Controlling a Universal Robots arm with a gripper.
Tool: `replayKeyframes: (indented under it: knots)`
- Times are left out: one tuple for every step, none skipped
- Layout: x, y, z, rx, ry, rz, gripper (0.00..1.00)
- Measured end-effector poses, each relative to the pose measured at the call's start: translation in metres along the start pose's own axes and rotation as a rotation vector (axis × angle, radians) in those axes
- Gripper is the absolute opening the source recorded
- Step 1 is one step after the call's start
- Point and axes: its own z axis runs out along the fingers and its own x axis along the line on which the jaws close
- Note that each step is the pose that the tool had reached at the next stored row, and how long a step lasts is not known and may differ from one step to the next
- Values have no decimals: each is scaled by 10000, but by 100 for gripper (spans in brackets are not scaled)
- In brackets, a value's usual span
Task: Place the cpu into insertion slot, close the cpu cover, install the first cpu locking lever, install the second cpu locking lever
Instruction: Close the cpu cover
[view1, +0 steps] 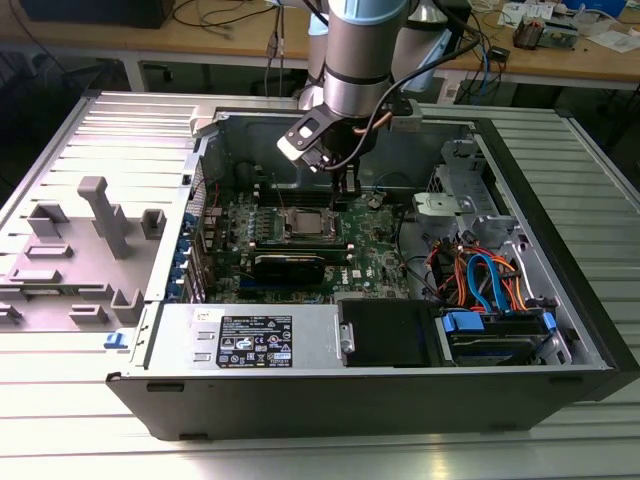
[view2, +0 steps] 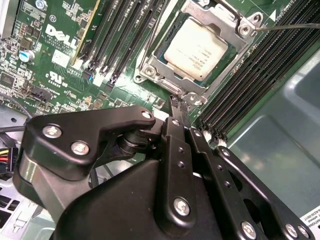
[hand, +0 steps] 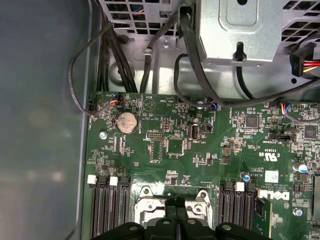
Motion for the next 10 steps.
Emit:
replayKeyframes:
  knots:
    - [0,-1,0,0,-1,1,11]
    - [0,-1,0,0,0,2,11]
    - [0,-1,0,0,0,2,11]
    - [-1,-2,0,0,0,2,11]
    - [-2,-2,0,0,0,3,11]
    - [-3,-2,0,0,0,3,11]
    - [-3,-4,0,1,-2,-4,11]
    - [-2,-31,3,0,-1,-13,11]
    - [-4,-51,9,0,-2,-21,11]
    - [-5,-87,20,1,-4,-31,11]
